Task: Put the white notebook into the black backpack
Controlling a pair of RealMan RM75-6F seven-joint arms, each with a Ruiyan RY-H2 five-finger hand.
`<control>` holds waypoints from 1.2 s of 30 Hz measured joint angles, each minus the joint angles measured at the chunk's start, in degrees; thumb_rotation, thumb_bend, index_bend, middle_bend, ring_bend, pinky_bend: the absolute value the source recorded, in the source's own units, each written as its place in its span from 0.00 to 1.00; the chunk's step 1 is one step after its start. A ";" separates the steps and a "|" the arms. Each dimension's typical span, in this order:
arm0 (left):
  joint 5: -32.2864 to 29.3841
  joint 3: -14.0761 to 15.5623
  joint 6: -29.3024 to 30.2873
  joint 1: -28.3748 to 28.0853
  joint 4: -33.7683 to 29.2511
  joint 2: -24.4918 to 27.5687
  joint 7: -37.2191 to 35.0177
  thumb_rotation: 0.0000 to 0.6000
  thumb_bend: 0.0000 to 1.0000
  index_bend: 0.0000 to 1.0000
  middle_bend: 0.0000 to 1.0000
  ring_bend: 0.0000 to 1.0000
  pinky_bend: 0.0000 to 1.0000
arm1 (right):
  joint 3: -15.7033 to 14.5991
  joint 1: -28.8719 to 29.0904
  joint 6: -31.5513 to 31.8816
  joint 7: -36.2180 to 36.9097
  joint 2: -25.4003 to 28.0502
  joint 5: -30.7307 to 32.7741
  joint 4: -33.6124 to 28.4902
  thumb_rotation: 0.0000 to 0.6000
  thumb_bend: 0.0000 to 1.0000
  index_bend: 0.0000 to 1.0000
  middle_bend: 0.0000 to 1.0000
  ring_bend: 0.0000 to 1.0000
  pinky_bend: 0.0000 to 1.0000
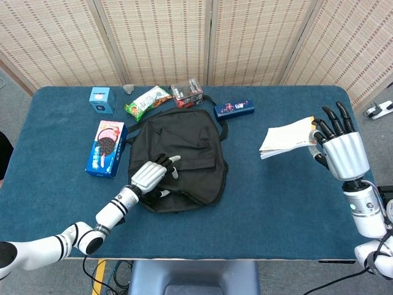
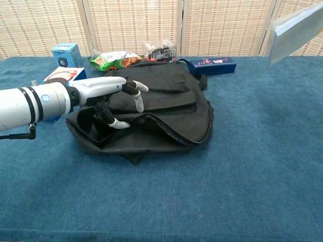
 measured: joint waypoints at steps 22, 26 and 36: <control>-1.38 -3.40 5.64 2.03 2.78 -1.73 -7.14 1.00 0.58 0.82 0.39 0.33 0.09 | 0.42 -0.08 1.97 1.90 -1.17 -1.48 0.43 1.00 0.60 0.59 0.37 0.14 0.04; -4.88 -5.34 5.21 2.11 2.21 -0.81 -6.44 1.00 0.58 0.81 0.39 0.33 0.09 | 0.69 0.01 3.56 1.85 -0.35 -2.96 -2.26 1.00 0.60 0.59 0.37 0.14 0.04; -15.98 -9.71 1.12 0.04 3.07 0.67 -0.19 1.00 0.58 0.80 0.39 0.33 0.09 | 1.60 1.01 6.30 1.71 2.40 -7.81 -15.12 1.00 0.60 0.59 0.37 0.14 0.04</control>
